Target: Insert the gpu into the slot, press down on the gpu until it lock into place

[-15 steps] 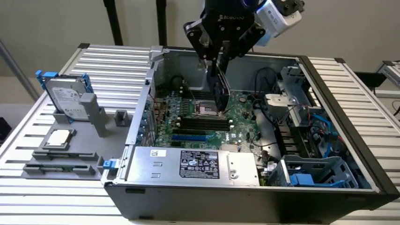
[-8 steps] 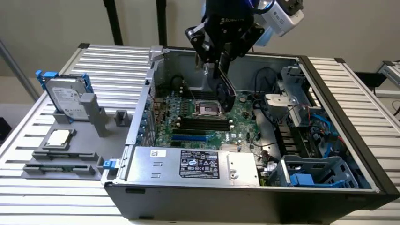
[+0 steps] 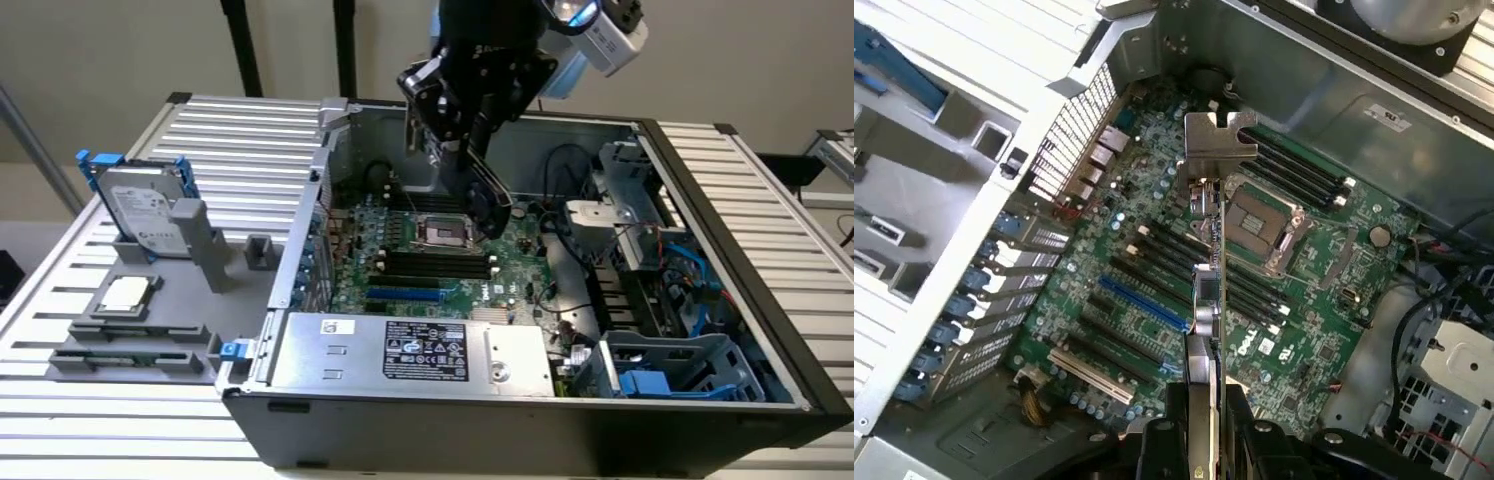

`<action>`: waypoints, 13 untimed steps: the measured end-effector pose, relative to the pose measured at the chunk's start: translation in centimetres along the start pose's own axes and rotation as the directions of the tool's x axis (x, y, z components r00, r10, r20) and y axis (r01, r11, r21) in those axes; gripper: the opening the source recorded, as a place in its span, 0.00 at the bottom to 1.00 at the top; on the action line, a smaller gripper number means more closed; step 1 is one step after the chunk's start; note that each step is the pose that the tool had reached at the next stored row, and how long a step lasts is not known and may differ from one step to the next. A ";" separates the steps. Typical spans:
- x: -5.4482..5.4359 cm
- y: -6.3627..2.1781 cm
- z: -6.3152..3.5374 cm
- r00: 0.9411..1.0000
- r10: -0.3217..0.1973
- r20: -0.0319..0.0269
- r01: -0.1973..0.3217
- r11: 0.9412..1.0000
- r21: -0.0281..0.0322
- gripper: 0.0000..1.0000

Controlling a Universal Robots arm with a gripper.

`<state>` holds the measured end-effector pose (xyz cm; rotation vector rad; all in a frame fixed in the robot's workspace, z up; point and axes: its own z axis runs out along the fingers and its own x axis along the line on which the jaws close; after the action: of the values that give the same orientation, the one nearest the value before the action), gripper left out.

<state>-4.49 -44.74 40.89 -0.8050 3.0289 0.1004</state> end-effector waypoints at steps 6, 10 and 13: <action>0.0 -0.02 0.28 0.994 -0.109 -0.002 0.109 0.994 0.000 0.26; 0.0 -0.03 0.46 0.984 -0.181 -0.003 0.181 0.984 0.000 0.26; 0.0 -0.04 0.60 0.972 -0.235 -0.005 0.235 0.972 0.000 0.26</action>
<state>-4.49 -44.74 40.29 -1.1569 2.9095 0.0965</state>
